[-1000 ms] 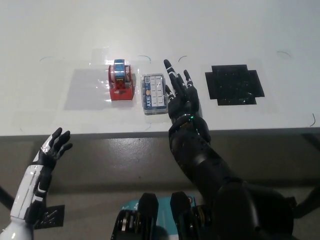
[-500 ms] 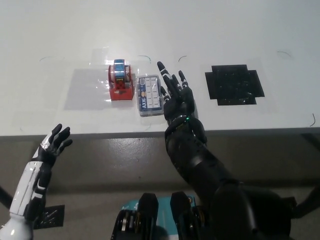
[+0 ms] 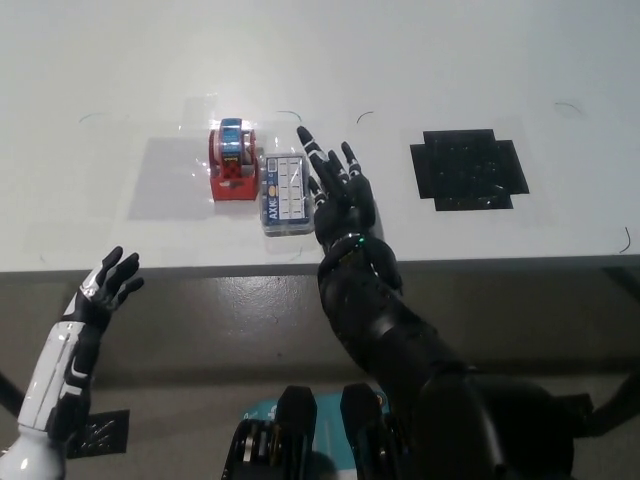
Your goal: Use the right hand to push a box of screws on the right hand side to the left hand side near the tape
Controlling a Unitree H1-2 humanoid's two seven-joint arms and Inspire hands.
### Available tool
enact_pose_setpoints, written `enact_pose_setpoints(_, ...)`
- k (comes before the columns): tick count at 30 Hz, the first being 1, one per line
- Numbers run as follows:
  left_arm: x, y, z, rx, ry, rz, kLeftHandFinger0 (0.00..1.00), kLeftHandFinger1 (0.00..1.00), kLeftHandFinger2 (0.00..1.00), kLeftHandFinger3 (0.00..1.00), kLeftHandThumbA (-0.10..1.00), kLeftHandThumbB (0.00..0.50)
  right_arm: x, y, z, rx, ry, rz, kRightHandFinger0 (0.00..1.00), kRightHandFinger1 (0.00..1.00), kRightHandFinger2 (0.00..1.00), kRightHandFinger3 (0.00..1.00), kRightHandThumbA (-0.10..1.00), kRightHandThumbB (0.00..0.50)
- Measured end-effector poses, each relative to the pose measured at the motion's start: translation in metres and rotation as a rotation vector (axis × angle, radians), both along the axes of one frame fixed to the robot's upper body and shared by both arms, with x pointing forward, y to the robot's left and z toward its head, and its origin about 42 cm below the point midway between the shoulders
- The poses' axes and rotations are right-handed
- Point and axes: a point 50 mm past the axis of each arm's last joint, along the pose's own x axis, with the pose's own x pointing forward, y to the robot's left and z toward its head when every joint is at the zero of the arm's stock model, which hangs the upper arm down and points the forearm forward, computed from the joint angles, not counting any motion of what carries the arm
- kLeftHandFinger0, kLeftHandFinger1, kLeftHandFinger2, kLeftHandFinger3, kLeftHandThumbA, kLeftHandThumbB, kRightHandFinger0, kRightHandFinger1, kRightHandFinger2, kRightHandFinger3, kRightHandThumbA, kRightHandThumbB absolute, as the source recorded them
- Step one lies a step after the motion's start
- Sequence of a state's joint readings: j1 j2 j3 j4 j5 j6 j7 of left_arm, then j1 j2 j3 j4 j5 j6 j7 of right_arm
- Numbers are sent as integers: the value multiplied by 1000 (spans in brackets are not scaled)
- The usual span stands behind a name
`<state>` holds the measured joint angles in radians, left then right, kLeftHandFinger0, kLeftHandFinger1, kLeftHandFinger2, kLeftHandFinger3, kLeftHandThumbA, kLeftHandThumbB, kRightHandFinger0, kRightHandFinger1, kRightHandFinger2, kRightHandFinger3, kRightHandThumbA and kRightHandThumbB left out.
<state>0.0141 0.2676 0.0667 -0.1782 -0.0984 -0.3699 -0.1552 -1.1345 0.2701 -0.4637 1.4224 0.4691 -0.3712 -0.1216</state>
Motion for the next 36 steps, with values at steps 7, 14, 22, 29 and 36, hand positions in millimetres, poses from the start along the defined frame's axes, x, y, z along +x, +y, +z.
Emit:
enact_pose_setpoints(7, 0, 1, 0, 2, 6, -3, 1000, 1000, 1000, 1000, 960, 40, 17, -34, 16, -305, -137, -7, 1000, 1000, 1000, 1000, 1000, 300)
enact_pose_setpoints(14, 1, 2, -1, 6, 16, -2, 1000, 1000, 1000, 1000, 1000, 89, 28, -106, 25, -498, -283, -138, 1000, 1000, 1000, 1000, 1000, 266)
enact_pose_setpoints(22, 1, 1, -4, 7, 34, 0, 1000, 1000, 1000, 1000, 1000, 93, -4, -167, 10, -585, -401, -264, 1000, 1000, 1000, 1000, 1000, 370)
enact_pose_setpoints(29, 2, 1, -5, 7, 46, 3, 1000, 1000, 1000, 1000, 1000, 97, -53, -192, -16, -597, -439, -315, 1000, 1000, 1000, 1000, 1000, 301)
enact_pose_setpoints(36, 4, 2, -6, 7, 56, 6, 1000, 1000, 1000, 1000, 1000, 121, -134, -233, -55, -683, -441, -340, 1000, 1000, 1000, 1000, 1000, 317)
